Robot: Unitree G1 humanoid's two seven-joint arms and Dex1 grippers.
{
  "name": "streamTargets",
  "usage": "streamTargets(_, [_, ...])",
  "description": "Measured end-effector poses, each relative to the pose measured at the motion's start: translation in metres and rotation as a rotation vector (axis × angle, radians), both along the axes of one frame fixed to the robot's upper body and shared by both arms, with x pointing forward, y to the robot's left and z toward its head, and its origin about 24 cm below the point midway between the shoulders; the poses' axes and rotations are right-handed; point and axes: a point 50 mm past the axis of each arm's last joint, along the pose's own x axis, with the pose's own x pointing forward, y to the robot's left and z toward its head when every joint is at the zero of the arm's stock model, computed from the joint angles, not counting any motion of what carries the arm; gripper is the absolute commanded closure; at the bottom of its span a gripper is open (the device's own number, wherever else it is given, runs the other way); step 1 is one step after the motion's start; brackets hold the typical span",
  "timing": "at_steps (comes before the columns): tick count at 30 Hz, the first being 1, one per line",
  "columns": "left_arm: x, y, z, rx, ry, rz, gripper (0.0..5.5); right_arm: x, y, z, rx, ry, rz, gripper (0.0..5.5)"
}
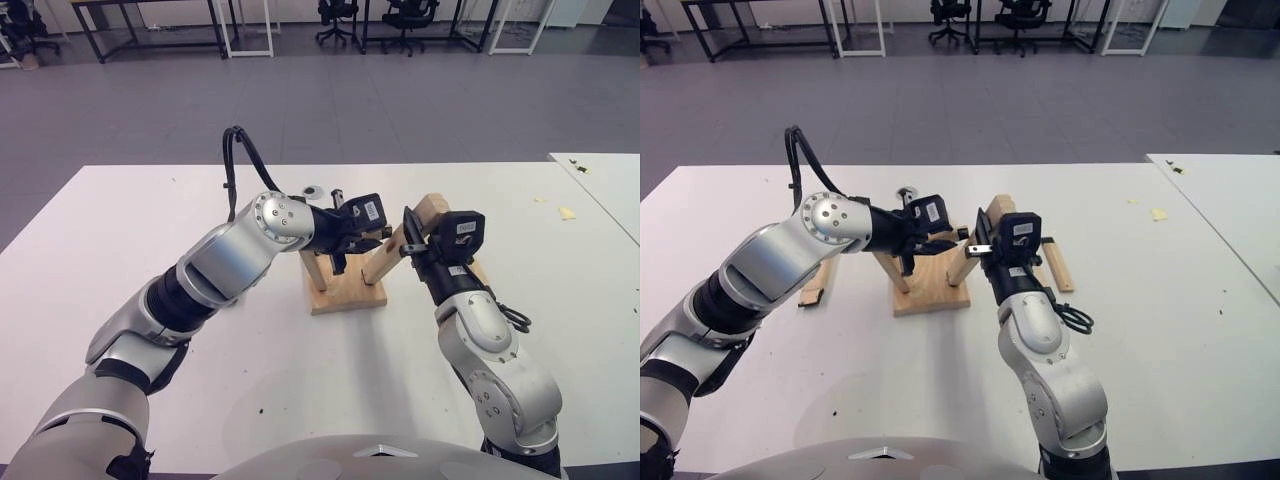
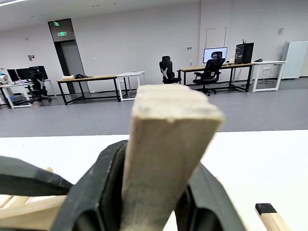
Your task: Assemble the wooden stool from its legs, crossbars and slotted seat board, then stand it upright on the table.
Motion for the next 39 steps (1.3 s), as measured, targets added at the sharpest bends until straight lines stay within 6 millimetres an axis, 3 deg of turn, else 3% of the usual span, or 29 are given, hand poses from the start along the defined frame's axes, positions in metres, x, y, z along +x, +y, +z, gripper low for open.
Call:
streamTargets(6, [-0.001, -0.001, 0.001, -0.010, -0.039, -0.017, 4.12, 0.004, -0.005, 0.000, 0.044, 0.012, 0.054, 4.32])
streamTargets(9, [-0.007, -0.001, 0.013, -0.041, -0.039, -0.030, 4.12, 0.005, -0.007, -0.001, 0.045, 0.016, 0.060, 4.33])
streamTargets(13, [-0.019, -0.005, 0.073, -0.155, -0.105, -0.088, 4.12, 0.005, -0.007, -0.001, 0.044, 0.017, 0.054, 4.33])
streamTargets(15, [-0.020, 0.002, 0.087, -0.148, -0.124, -0.091, 4.12, 0.006, -0.007, -0.001, 0.044, 0.019, 0.046, 4.33])
streamTargets(19, [0.003, 0.024, 0.098, -0.125, -0.044, 0.005, 4.12, 0.006, -0.005, -0.001, 0.029, 0.018, 0.028, 4.33])
streamTargets(21, [0.032, 0.032, 0.117, -0.160, -0.041, 0.053, 4.12, 0.007, -0.003, -0.001, 0.021, 0.017, 0.032, 4.33])
streamTargets(23, [0.052, 0.036, 0.125, -0.168, -0.033, 0.054, 4.12, 0.008, -0.002, 0.000, 0.016, 0.012, 0.036, 4.33])
streamTargets(25, [0.073, 0.038, 0.116, -0.139, 0.002, 0.023, 4.12, 0.010, -0.001, 0.001, 0.008, 0.007, 0.040, 4.33])
streamTargets(28, [0.093, 0.037, 0.083, -0.008, 0.039, -0.108, 4.12, 0.013, 0.000, 0.003, -0.002, -0.002, 0.059, 4.33])
streamTargets(32, [0.101, 0.042, -0.012, 0.166, 0.156, -0.272, 4.12, 0.017, -0.004, 0.001, -0.008, 0.012, 0.101, 4.33])
streamTargets(34, [0.097, 0.039, -0.043, 0.172, 0.181, -0.296, 4.12, 0.019, -0.006, 0.002, -0.015, 0.007, 0.126, 4.33])
streamTargets(39, [0.100, 0.033, -0.065, 0.096, 0.150, -0.232, 4.12, 0.019, -0.011, 0.001, -0.009, 0.009, 0.163, 4.34])
